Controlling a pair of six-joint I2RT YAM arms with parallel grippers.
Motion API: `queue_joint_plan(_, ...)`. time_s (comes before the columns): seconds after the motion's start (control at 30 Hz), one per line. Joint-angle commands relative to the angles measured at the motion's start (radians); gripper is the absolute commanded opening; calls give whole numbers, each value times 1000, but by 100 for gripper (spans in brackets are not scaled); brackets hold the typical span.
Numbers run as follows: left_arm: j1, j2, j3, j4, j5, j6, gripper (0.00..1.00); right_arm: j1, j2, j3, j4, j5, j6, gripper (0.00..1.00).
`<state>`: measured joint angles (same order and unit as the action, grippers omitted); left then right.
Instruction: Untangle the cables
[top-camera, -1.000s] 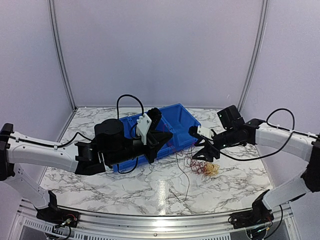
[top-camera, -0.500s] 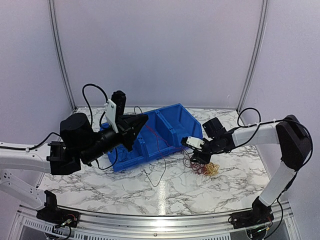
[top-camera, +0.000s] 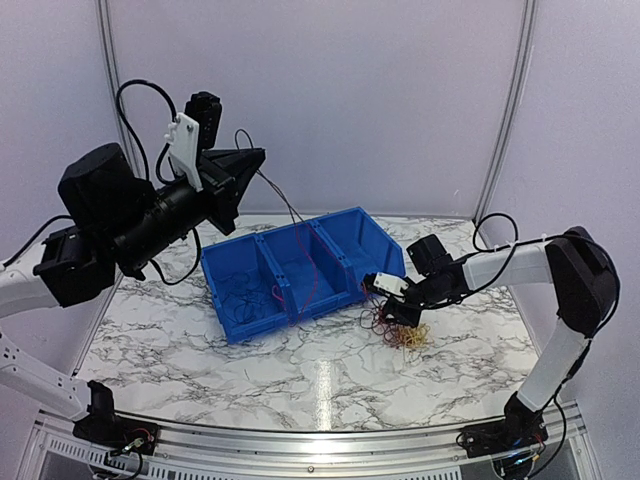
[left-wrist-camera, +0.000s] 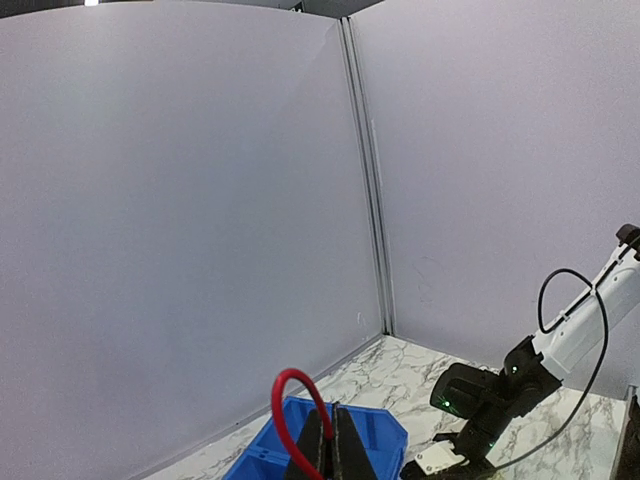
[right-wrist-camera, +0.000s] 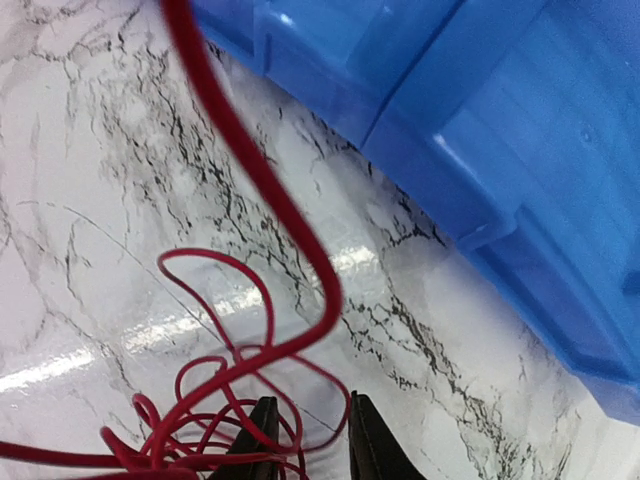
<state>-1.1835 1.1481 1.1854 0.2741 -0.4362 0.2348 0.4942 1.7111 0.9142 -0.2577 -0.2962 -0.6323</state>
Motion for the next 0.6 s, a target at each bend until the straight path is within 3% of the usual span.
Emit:
queue_joint_plan(0.0, 5, -65, 203, 39, -61, 102, 0, -52, 25, -3, -89, 30, 1, 25)
queue_joint_plan(0.07, 5, -63, 255, 19, -62, 116, 0, -60, 27, -1, -96, 28, 2, 26)
queue_joint_plan(0.2, 4, -48, 349, -27, -54, 116, 0, -70, 43, 12, -113, 41, 16, 40)
queue_joint_plan(0.33, 4, -37, 410, -90, -45, 85, 0, -85, 32, 16, -122, 29, 29, 43)
queue_joint_plan(0.43, 4, -42, 411, -124, -50, 52, 0, -103, 12, 19, -127, 21, 50, 51)
queue_joint_plan(0.57, 2, -101, 329, -169, -85, -41, 0, -185, -41, 55, -204, -62, 60, 52)
